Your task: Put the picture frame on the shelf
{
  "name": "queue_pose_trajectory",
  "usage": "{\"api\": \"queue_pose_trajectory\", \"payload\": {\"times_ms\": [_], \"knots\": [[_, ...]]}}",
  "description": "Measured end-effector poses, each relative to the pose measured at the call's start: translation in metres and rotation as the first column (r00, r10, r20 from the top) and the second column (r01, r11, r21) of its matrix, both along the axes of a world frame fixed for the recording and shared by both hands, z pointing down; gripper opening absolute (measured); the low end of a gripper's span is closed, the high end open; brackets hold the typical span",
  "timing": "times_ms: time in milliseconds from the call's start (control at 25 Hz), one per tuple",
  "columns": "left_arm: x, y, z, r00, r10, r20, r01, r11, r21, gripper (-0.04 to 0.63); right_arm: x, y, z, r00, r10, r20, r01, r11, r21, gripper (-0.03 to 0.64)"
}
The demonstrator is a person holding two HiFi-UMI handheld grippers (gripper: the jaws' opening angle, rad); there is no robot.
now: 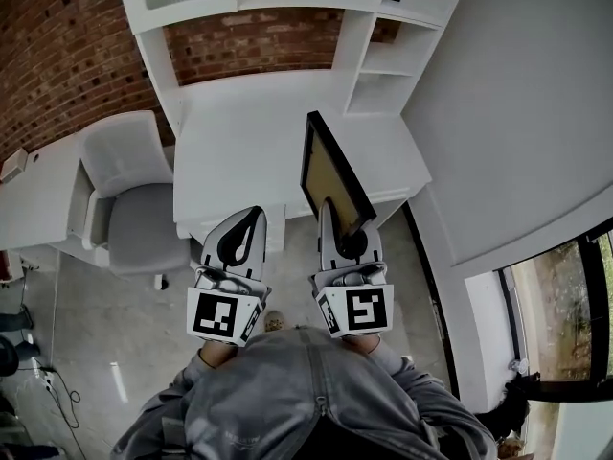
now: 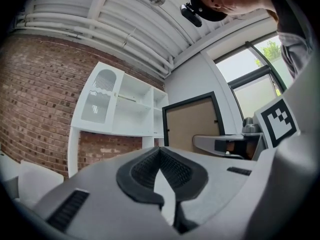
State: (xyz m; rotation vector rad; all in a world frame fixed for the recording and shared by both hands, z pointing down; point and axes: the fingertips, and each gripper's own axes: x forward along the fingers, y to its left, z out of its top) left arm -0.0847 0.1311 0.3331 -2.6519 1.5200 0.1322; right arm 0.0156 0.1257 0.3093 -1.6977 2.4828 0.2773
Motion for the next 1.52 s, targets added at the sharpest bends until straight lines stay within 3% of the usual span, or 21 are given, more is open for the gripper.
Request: {"api": "queue_pose_trajectory", "payload": {"times_ms": [600,960,1520], "knots": [[-0.022,-0.041,0.007,0.998,0.056,-0.04,-0.057,0.998,-0.019,0.006,-0.019,-0.034,0.0,0.998,0.064,-0.028,-0.064,0.998,-0.008,0.033],[-0.021,-0.076,0.012,0.999,0.018,-0.044,-0.019,0.999,-0.029,0.006,-0.016,-0.072,0.006,0.999,0.025,-0.024,-0.025,1.0,-0.017,0.032],[0.026,-0.187,0.005,0.994,-0.094,-0.057,0.093,0.996,-0.013,0.006,0.027,-0.191,0.0,0.994,-0.102,-0.039,0.103,0.995,0.007,0.032]]}}
